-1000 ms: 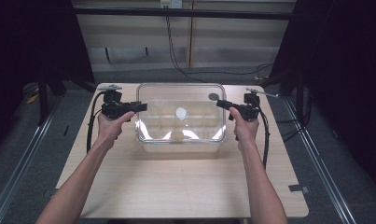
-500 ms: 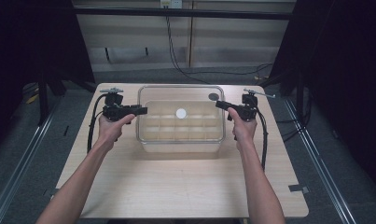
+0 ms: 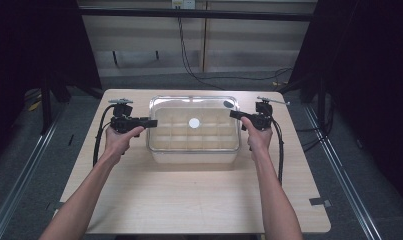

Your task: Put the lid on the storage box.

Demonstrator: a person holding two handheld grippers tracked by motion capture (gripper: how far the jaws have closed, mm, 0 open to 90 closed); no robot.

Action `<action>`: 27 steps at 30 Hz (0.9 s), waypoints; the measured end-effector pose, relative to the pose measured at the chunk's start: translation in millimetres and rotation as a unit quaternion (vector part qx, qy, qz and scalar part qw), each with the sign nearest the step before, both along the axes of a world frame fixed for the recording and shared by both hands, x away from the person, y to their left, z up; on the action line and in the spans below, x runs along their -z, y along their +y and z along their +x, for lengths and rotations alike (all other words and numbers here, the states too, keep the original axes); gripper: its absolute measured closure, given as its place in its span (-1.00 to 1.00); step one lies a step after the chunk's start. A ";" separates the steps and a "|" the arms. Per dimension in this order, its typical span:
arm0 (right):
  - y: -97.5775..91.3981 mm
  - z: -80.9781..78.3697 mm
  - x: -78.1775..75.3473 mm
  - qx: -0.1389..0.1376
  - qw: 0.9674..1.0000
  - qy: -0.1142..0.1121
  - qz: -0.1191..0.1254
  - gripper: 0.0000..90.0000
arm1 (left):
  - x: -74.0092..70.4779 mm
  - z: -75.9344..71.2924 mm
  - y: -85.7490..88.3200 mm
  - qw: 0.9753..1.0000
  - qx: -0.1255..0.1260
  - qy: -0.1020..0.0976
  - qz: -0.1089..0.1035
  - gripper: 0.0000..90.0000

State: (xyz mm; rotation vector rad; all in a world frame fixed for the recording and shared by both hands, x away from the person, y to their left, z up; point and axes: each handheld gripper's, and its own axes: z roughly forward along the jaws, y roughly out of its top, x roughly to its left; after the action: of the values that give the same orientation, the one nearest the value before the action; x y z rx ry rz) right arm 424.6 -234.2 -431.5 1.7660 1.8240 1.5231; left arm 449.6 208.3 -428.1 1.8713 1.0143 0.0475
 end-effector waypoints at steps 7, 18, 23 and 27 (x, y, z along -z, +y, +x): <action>2.7 2.8 4.7 0.003 1.000 0.009 -0.013 0.29 | 3.9 1.4 0.2 1.000 -0.001 0.005 0.005 0.25; 8.3 5.6 10.6 0.014 0.999 0.024 -0.043 0.18 | 10.0 3.1 -2.2 1.000 -0.003 0.016 0.017 0.21; 10.9 6.8 14.3 0.018 0.998 0.029 -0.053 0.14 | 12.3 4.2 -3.0 1.000 -0.001 0.021 0.023 0.18; 12.7 7.0 15.0 0.022 0.997 0.030 -0.067 0.11 | 12.8 5.0 -3.8 0.999 -0.002 0.024 0.024 0.17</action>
State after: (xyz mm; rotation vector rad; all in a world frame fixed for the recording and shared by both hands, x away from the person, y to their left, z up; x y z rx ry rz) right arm 431.6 -221.5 -446.4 1.7955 1.8539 1.3122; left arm 454.7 204.5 -441.0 1.9221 1.0582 0.0297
